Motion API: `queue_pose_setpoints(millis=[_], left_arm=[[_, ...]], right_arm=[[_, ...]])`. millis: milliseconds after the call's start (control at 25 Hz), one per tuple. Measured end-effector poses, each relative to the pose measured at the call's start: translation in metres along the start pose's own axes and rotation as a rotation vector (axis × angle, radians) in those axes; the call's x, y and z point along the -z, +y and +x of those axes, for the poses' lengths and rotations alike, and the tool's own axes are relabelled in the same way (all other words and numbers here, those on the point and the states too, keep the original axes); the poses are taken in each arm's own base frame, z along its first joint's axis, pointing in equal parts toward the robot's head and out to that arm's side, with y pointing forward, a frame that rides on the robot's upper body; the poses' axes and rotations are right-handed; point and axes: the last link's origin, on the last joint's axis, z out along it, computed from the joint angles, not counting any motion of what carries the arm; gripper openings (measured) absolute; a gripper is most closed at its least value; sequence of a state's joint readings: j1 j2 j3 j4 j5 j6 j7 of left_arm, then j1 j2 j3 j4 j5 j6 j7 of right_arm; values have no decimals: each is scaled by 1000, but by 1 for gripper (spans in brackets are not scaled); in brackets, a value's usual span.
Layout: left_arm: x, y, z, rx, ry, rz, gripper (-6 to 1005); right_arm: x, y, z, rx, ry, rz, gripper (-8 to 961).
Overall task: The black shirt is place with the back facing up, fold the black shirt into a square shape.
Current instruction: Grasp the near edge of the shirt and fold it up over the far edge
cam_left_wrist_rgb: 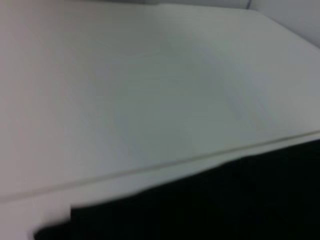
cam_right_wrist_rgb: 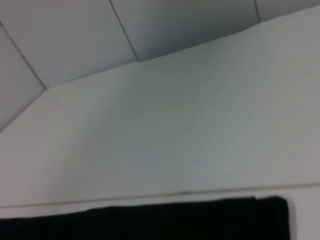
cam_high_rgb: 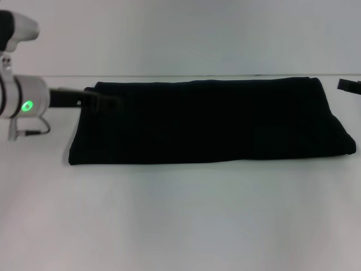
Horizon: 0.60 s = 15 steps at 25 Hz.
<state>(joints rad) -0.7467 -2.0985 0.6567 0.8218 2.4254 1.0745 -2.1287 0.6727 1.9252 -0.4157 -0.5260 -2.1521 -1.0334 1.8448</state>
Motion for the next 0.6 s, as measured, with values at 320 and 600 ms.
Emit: queue_pose_setpoints(millis=[320,600], left_arm=[[27,-6,-36,128,-89,-64,791],[32,-17,-59,230,-115,-15,785]], right_arm=[[37,-12,18,-81,68,-75,619],[44,-18,25,-95,91,-62,618]])
